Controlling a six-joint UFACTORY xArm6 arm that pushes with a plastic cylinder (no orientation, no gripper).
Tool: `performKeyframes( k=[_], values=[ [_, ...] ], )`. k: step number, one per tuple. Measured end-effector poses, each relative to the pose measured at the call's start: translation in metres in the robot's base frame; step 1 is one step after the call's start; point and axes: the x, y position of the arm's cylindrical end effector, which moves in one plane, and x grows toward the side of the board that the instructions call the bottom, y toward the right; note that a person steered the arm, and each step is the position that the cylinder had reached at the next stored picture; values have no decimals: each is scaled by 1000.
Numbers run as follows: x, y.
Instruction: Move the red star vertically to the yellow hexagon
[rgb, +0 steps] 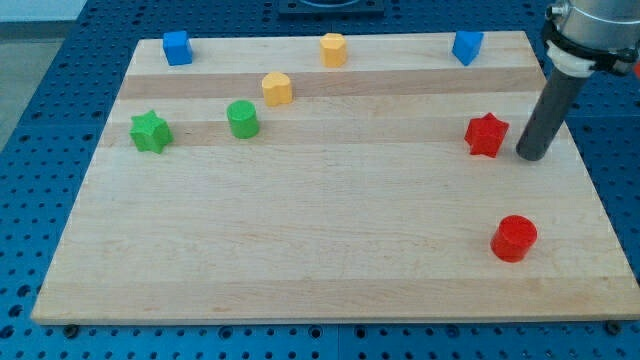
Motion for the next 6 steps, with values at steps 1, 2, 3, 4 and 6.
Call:
performKeyframes(
  k=[1, 2, 3, 4, 6],
  values=[
    [-17, 0],
    [-20, -20],
    [-20, -48],
    [-20, -75],
    [-16, -140]
  ],
)
